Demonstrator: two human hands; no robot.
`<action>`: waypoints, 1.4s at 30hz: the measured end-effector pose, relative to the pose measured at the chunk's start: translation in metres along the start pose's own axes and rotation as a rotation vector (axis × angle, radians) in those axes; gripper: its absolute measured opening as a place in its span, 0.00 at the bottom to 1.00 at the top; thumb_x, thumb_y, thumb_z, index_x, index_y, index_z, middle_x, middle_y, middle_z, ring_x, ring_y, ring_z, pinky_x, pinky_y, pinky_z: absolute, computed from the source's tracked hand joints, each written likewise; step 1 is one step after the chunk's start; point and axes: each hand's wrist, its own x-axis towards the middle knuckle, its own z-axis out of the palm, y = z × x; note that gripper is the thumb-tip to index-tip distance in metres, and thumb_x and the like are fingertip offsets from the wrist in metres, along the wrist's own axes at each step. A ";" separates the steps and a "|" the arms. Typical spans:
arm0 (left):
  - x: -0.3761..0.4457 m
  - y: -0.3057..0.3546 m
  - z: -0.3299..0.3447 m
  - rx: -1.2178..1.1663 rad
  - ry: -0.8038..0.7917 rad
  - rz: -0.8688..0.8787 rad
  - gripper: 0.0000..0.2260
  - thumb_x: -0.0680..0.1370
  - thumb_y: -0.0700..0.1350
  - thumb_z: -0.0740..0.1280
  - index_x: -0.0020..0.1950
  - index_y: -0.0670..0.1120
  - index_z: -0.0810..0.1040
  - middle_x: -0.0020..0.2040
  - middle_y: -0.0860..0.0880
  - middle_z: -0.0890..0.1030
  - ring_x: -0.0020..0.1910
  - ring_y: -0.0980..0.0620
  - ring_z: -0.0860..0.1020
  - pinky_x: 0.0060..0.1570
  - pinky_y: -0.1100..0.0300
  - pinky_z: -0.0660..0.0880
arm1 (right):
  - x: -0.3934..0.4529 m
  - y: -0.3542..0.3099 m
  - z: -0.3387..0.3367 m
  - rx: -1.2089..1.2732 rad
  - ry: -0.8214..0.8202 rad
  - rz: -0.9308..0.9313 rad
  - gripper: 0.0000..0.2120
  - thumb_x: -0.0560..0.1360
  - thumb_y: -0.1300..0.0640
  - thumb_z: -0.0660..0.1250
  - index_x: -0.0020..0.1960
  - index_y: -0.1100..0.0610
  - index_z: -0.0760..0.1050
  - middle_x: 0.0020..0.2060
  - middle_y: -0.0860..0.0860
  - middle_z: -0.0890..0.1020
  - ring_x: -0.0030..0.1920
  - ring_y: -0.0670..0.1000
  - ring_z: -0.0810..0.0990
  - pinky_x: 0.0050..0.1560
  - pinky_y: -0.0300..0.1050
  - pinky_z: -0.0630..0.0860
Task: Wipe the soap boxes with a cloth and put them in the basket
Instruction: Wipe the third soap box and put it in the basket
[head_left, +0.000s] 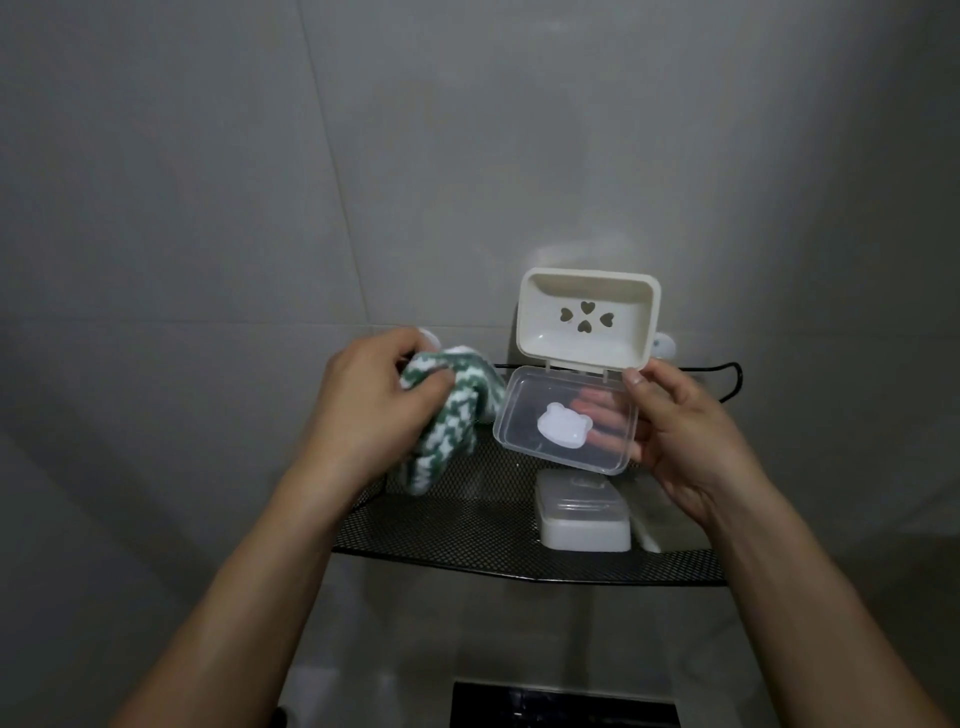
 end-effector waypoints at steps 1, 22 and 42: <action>-0.001 0.010 -0.001 0.004 0.049 0.026 0.05 0.73 0.47 0.72 0.39 0.49 0.78 0.33 0.54 0.81 0.35 0.58 0.78 0.35 0.60 0.72 | 0.000 0.002 0.003 0.005 -0.007 -0.001 0.12 0.82 0.58 0.61 0.63 0.61 0.72 0.50 0.63 0.85 0.51 0.60 0.86 0.40 0.50 0.85; -0.023 0.051 0.062 0.439 -0.132 0.252 0.13 0.77 0.42 0.63 0.58 0.51 0.80 0.56 0.55 0.82 0.54 0.49 0.69 0.51 0.54 0.60 | 0.003 0.010 0.020 -0.013 -0.045 -0.065 0.06 0.82 0.59 0.62 0.57 0.60 0.74 0.47 0.61 0.86 0.49 0.58 0.87 0.41 0.51 0.85; -0.020 0.049 0.051 0.489 -0.171 0.238 0.15 0.77 0.48 0.62 0.62 0.51 0.78 0.56 0.51 0.74 0.56 0.48 0.68 0.53 0.51 0.61 | 0.000 0.002 0.036 0.013 -0.125 -0.029 0.05 0.83 0.60 0.59 0.53 0.60 0.73 0.46 0.59 0.86 0.44 0.55 0.87 0.45 0.53 0.85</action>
